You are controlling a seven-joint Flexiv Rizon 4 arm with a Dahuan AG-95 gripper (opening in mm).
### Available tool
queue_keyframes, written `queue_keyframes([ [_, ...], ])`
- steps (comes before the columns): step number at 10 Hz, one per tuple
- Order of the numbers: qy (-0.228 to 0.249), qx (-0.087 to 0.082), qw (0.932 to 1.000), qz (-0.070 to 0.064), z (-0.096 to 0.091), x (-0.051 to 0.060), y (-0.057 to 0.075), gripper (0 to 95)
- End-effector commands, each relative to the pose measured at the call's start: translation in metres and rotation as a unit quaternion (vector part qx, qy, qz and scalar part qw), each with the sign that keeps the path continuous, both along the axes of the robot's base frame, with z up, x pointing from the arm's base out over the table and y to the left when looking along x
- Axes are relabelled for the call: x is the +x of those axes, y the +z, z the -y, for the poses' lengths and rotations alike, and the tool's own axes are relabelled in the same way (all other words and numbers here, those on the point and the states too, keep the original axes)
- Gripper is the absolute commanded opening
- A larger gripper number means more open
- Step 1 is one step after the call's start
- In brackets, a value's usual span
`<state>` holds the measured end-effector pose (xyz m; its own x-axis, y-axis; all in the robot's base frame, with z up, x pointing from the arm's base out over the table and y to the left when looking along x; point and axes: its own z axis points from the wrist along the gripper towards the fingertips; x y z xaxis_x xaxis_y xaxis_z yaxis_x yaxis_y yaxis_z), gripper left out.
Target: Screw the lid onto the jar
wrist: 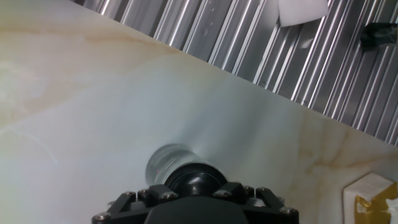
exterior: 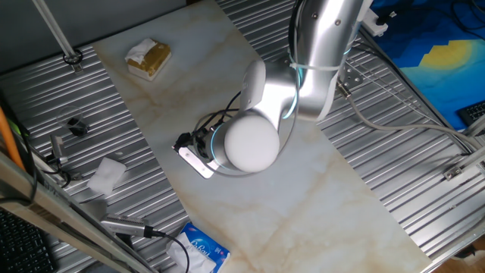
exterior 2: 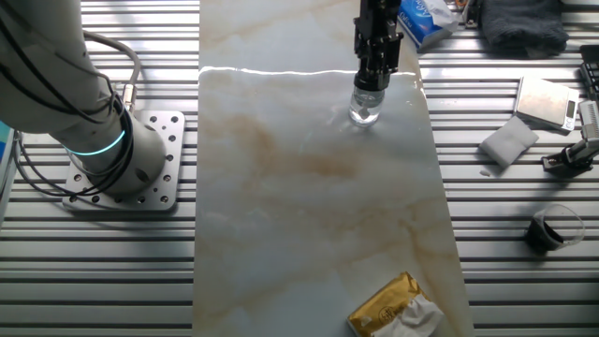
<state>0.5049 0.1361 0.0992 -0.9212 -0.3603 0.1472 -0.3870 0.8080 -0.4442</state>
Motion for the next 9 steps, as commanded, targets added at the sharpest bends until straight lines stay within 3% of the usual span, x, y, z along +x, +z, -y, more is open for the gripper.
queue_keyframes([
  [1, -0.001, 0.006, 1.0, 0.001, 0.0001, 0.0002, 0.0009, 0.0],
  [5, -0.003, 0.03, 0.9995, 0.003, 0.0017, 0.0001, 0.0031, 0.0],
  [6, -0.006, 0.043, 0.9991, 0.003, 0.0022, 0.0001, 0.0042, 0.0],
  [9, -0.01, 0.057, 0.9983, 0.005, 0.0029, 0.0001, 0.006, 0.0],
])
